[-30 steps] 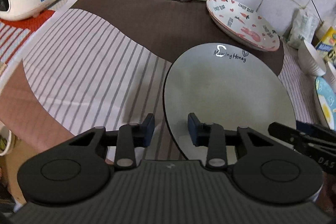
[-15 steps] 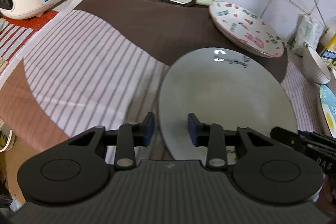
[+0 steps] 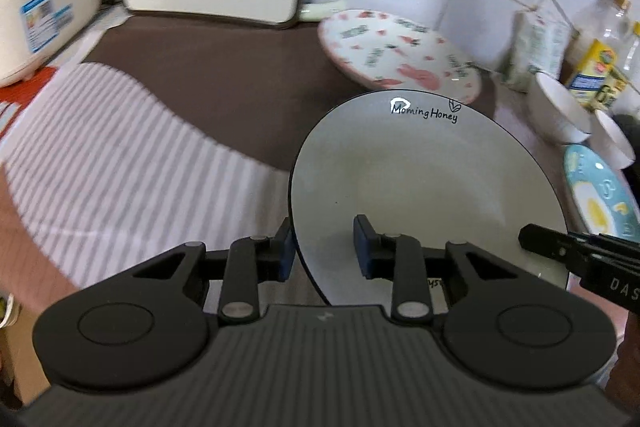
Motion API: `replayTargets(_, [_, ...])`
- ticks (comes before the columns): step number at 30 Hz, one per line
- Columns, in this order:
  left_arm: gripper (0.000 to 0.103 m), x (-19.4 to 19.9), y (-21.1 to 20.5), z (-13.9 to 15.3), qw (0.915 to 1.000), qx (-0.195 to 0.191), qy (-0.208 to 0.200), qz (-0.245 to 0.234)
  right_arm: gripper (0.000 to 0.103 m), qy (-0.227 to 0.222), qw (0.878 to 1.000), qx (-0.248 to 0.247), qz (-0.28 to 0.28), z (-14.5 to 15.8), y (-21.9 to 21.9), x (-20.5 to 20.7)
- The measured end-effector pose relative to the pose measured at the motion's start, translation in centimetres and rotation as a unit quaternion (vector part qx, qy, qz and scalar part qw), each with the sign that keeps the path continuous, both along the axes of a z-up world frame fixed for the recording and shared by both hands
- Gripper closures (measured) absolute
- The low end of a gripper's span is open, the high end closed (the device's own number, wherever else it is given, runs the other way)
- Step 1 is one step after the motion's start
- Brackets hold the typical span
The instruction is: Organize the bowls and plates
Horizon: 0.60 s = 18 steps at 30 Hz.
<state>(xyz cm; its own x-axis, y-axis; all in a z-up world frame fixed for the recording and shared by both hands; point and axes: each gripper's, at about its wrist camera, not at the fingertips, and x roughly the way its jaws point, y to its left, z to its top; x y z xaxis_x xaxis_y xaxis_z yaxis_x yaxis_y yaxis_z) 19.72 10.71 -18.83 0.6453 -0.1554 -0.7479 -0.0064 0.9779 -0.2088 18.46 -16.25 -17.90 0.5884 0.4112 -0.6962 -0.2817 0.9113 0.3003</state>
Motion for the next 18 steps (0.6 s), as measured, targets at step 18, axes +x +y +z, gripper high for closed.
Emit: replayTargets(18, [0.074, 4.2, -4.3, -1.0, 0.9966, -0.011, 0.021, -0.078, 0.079, 0.008, 0.998, -0.027, -0.056, -1.0, -4.0, 0.0])
